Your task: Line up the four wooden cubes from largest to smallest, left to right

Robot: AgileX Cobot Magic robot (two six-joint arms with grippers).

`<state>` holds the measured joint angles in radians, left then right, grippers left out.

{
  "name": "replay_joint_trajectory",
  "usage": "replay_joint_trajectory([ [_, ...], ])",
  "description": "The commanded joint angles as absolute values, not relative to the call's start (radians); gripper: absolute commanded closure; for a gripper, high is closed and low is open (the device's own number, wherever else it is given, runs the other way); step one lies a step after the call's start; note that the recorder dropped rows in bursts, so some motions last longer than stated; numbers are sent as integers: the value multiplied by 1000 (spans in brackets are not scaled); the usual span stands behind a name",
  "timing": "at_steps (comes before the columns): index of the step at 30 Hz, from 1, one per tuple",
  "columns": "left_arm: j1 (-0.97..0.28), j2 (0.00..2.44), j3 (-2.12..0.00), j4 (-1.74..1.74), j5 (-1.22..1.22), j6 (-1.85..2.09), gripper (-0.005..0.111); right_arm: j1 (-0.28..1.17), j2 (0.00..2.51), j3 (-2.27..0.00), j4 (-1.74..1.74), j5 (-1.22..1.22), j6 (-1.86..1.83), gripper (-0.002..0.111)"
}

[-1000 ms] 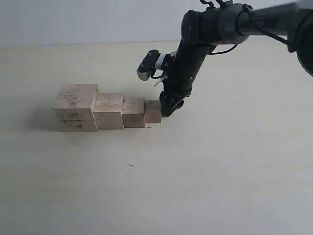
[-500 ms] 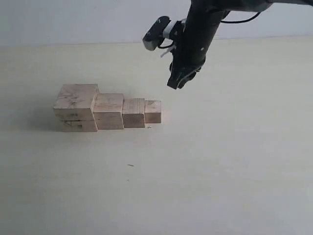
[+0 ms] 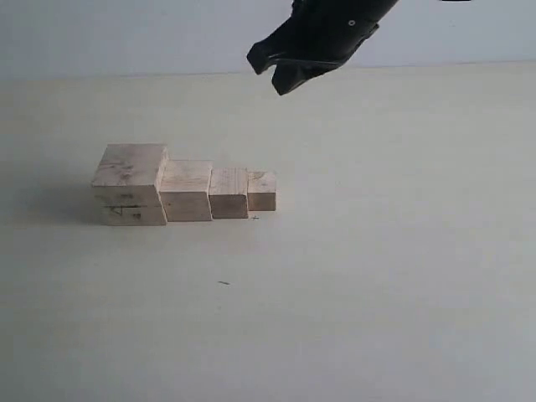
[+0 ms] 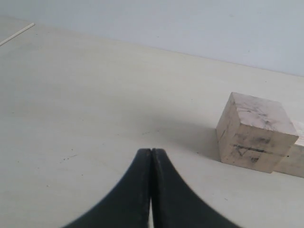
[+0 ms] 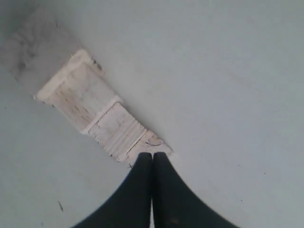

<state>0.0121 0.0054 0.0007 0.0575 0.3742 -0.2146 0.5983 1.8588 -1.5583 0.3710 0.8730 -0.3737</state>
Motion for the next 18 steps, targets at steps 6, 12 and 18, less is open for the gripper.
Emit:
replay_joint_trajectory([
  [6, 7, 0, 0, 57, 369, -216, 107, 594, 1532, -1293, 351, 675, -178, 108],
  [12, 7, 0, 0, 57, 369, -216, 107, 594, 1437, -1293, 319, 664, -121, 108],
  [18, 7, 0, 0, 57, 369, -216, 107, 594, 1360, -1293, -77, 713, 179, 108],
])
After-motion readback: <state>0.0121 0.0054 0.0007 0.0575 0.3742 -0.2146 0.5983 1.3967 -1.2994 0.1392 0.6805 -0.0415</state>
